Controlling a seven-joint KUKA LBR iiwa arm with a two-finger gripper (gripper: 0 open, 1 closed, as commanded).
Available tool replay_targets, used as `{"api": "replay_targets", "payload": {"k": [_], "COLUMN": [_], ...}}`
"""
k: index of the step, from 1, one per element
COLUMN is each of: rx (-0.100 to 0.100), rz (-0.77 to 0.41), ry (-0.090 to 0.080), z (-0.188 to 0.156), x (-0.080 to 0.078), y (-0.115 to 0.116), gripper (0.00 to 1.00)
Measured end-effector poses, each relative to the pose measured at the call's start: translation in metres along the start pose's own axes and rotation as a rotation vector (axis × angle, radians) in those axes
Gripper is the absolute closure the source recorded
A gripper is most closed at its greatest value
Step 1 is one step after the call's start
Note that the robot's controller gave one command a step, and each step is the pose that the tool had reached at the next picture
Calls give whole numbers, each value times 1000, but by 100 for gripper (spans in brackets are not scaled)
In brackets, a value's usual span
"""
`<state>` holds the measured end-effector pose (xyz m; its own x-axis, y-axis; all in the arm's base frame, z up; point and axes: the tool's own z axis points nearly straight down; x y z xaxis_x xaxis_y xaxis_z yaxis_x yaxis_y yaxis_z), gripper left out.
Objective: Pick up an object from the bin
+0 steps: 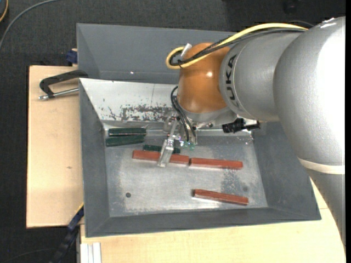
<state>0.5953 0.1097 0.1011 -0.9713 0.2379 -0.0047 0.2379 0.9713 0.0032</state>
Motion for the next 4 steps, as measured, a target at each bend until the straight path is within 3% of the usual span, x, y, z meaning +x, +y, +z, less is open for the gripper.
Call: {"api": "replay_targets", "payload": {"k": [1,2,3,4], "rx": [4,2,2,0], "rz": [271,270,270,268], "ry": [8,6,6,3], "z": [31,31,30,22], "x": [11,11,11,11], "y": [6,7,7,9], "gripper": [0,0,100,100]}}
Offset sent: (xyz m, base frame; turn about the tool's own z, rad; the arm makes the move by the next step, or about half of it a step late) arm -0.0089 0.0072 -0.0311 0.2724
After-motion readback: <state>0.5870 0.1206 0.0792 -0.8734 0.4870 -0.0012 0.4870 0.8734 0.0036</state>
